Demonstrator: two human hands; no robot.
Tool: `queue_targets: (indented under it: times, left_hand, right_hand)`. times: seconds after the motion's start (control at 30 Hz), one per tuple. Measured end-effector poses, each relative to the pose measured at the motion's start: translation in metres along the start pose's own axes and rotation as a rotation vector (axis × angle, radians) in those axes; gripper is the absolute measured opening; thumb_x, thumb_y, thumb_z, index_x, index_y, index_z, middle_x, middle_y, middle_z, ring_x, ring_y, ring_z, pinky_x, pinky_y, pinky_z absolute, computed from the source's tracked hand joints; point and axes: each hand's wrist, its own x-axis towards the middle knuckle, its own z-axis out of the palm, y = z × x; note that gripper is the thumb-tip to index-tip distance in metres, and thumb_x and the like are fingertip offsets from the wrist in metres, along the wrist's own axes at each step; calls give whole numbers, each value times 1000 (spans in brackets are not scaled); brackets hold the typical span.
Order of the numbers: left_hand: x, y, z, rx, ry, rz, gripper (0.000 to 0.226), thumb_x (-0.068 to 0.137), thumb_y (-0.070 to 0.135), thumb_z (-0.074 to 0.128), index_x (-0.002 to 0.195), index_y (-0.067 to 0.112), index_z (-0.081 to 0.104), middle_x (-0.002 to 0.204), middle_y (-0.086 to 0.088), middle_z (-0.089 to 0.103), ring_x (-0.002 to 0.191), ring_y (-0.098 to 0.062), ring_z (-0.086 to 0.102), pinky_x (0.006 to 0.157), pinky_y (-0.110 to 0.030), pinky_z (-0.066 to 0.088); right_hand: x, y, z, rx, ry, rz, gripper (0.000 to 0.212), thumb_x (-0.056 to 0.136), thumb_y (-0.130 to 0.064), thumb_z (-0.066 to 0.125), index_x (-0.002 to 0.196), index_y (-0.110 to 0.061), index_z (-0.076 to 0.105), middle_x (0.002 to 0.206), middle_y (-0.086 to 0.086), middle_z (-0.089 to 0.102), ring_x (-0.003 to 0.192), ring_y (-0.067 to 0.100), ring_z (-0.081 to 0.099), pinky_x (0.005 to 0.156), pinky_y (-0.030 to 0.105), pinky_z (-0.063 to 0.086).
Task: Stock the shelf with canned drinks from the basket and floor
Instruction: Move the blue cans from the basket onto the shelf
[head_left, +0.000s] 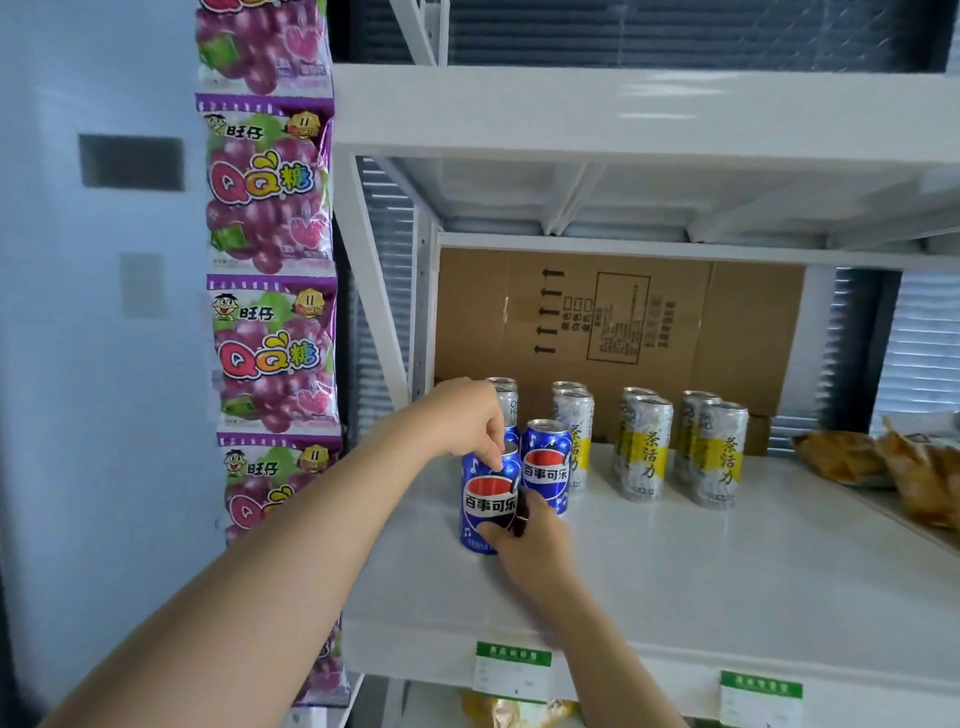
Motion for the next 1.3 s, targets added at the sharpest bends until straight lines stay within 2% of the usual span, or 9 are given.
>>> queue_targets:
  times: [0.1, 0.37, 0.63, 0.83, 1.1, 1.3]
  left_hand:
    - [9, -11, 1, -9, -10, 6, 22, 77, 27, 80, 97, 17, 77, 99, 2, 75, 87, -11, 68, 83, -34, 56]
    - [20, -23, 4, -51, -10, 19, 21, 76, 26, 80, 96, 18, 78, 99, 4, 75, 88, -10, 67, 85, -37, 56]
    - [25, -27, 10, -85, 19, 30, 23, 77, 28, 80, 97, 18, 78, 97, 3, 76, 88, -11, 67, 83, -37, 57]
    - [24, -28, 11, -102, 28, 28, 24, 78, 27, 79, 99, 17, 77, 99, 2, 75, 87, -11, 67, 82, -36, 57]
    - [19, -25, 14, -110, 47, 18, 27, 80, 28, 77, 103, 15, 76, 102, -1, 75, 89, -12, 67, 83, -36, 57]
    - [10, -20, 19, -176, 134, -37, 24, 80, 25, 77, 101, 14, 77, 100, -2, 75, 86, -12, 64, 75, -28, 52]
  right_hand:
    - [4, -3, 4, -16, 2, 4, 46, 89, -18, 67, 132, -17, 50, 124, -4, 62, 113, 17, 58, 82, 20, 37]
    - [12, 6, 12, -24, 61, 14, 43, 87, -28, 69, 128, -17, 57, 121, -1, 66, 107, 19, 60, 88, 29, 46]
    - [14, 10, 12, -34, 108, 25, 41, 87, -30, 69, 125, -17, 59, 119, -1, 67, 100, 17, 60, 80, 26, 44]
    - [14, 12, 11, -7, 127, 10, 43, 86, -30, 70, 126, -17, 59, 118, -1, 68, 91, 12, 56, 75, 23, 41]
    - [14, 11, 10, -8, 125, -4, 40, 89, -26, 68, 125, -15, 58, 119, 1, 67, 91, 12, 54, 75, 23, 40]
    - [10, 9, 8, 47, 127, -10, 40, 88, -24, 68, 126, -16, 56, 116, -2, 66, 93, 11, 55, 72, 20, 41]
